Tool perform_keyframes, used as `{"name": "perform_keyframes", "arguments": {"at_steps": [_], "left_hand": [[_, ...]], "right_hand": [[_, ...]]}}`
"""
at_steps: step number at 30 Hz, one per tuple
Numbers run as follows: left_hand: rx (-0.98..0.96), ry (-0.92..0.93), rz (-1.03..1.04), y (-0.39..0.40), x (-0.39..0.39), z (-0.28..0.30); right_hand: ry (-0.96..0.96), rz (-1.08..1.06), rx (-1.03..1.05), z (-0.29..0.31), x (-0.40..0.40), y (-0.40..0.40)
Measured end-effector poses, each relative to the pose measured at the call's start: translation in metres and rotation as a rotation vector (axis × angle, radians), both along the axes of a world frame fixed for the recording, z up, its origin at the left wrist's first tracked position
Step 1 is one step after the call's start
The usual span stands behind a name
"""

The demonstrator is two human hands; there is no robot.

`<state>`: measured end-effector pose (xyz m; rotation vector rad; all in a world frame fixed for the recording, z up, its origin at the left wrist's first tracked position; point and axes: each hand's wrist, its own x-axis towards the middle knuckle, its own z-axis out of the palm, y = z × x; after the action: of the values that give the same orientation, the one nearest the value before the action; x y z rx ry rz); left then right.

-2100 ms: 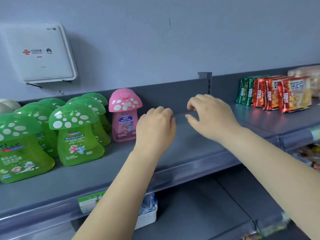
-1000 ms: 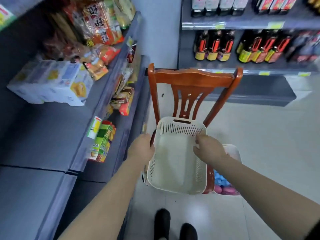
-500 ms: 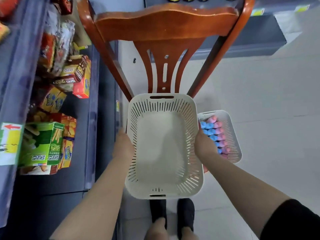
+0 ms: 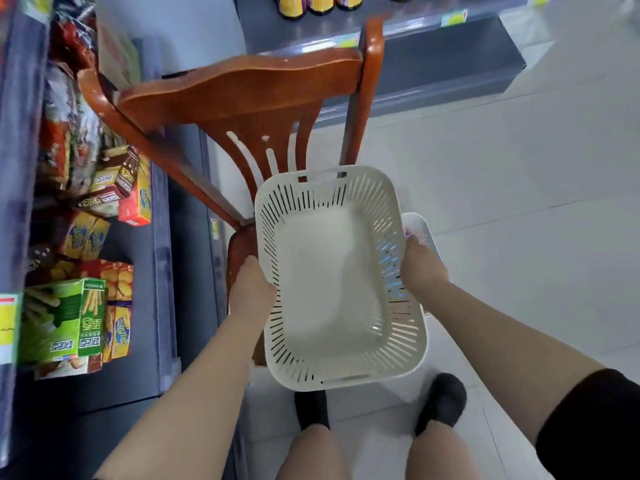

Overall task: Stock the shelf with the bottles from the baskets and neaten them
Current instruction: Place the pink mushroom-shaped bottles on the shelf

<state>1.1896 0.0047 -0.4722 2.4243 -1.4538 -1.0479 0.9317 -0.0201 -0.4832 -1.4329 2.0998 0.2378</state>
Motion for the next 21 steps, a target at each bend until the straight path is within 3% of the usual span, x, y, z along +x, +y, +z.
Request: {"name": "perform_keyframes", "arguments": {"at_steps": [8, 14, 21], "left_hand": [[-0.024, 0.021, -0.042, -0.016, -0.167, 0.038], [-0.031, 0.051, -0.056, -0.032, -0.309, 0.029], [0.034, 0.127, -0.128, -0.077, -0.421, -0.061]], "right_hand": [[0.043, 0.099, -0.028, 0.044, -0.173, -0.013], [0.089, 0.128, -0.033, 0.034, -0.313, -0.034], [0.172, 0.065, 0.007, -0.040, -0.433, -0.063]]}}
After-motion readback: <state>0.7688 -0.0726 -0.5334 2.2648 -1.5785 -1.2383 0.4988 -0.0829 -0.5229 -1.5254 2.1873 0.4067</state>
